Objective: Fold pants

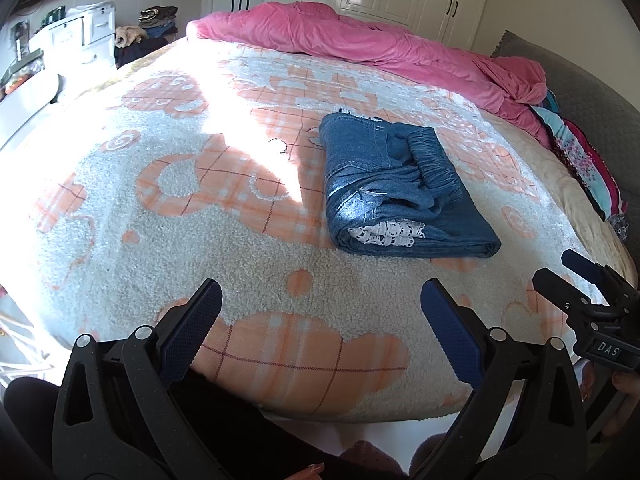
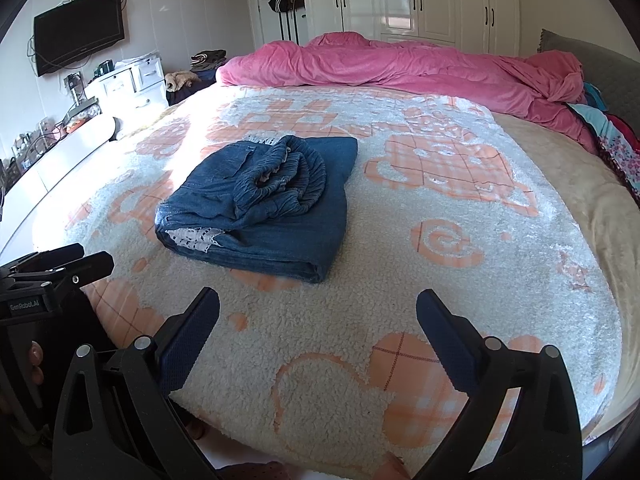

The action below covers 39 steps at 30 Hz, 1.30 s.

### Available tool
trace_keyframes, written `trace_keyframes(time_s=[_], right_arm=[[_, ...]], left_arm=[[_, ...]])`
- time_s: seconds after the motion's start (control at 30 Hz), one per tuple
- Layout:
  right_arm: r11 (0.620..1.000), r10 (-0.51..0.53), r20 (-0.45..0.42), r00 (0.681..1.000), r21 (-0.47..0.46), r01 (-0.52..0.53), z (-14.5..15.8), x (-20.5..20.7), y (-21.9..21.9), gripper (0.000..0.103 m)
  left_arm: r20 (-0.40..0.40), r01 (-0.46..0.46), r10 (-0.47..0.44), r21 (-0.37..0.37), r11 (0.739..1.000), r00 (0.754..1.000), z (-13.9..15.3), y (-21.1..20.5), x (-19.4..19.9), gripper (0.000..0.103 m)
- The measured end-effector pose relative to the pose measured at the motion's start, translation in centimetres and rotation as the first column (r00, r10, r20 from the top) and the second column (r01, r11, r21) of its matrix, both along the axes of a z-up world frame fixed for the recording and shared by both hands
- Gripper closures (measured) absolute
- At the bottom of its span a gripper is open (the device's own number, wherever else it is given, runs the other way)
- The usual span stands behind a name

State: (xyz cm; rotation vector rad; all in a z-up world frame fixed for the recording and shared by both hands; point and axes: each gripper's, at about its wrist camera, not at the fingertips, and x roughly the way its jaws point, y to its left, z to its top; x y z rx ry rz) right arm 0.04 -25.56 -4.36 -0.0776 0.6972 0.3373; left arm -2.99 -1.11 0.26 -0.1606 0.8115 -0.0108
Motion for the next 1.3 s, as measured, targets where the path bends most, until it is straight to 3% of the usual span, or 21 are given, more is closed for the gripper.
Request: trace_keyframes(time_s=[0.97, 1.17, 1.3], right_arm=[[0.999, -0.032, -0.011, 0.999, -0.028, 0.032, -0.5, 0.4, -0.3, 0.005], [0.995, -0.089, -0.013, 0.996, -0.045, 0.089, -0.7, 1.3, -1.9, 0.005], [0.982, -0.178, -0.009, 0.984, -0.062, 0.177, -1.0, 3.0, -4.6, 0.005]], left_arm=[[-0.013, 0.009, -0.008, 0.026, 1.000, 1.000, -0.2, 0.1, 0.3, 0.009], [-0.039, -0.053, 0.053, 0.016, 0.998, 0.998, -0.2, 1.9, 1.0, 0.010], [-0.026, -0.124, 0.123, -0.007, 0.992, 0.992, 0.4, 5.4, 2.1, 0.010]])
